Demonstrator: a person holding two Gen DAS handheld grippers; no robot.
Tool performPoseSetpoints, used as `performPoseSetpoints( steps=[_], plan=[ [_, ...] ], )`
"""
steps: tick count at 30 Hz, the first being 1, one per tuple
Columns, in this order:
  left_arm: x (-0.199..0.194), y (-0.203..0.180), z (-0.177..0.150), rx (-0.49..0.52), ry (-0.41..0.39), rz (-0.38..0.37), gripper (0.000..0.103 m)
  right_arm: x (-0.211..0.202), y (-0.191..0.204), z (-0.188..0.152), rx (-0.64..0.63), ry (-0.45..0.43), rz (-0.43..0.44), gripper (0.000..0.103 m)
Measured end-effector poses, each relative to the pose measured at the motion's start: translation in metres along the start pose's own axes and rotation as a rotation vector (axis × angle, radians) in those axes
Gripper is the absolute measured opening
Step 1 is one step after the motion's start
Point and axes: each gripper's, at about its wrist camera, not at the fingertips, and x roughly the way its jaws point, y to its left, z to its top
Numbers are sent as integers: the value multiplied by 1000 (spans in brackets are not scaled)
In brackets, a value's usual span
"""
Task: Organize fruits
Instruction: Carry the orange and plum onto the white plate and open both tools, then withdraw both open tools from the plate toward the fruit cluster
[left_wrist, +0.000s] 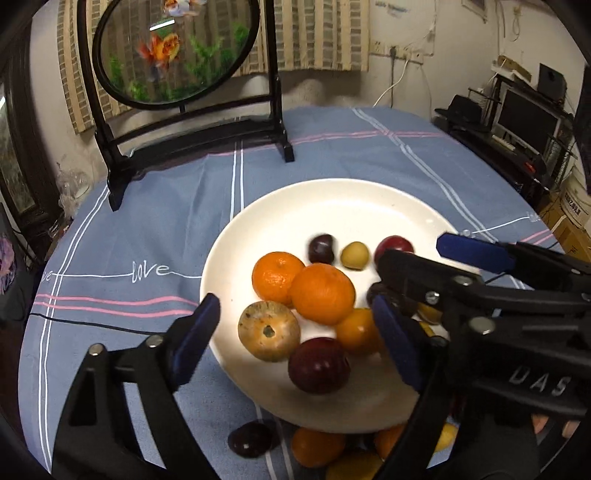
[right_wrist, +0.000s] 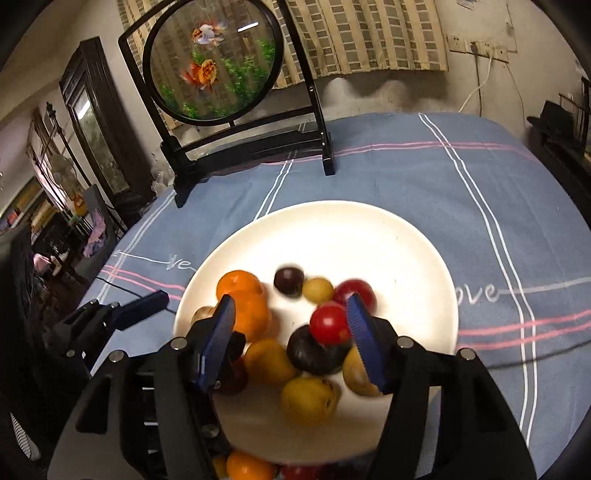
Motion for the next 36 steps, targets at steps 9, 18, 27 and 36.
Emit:
performPoseSetpoints(
  steps=[9,18,27,36],
  plan=[
    [-33,10,-34,-83,35,-100,88,-58,-22,-44,115,-72,3,86],
    [-66,26,-86,-150,8,-91,98,-91,-31,-97,144,-85,-46,102],
    [-70,27,-118,-106,22,-51,98,-100,-30,-133,98,-76,-86,102],
    [-60,10,-129,-60,58,-69,98,-100,-32,-135,67,-54,-205,102]
  ],
)
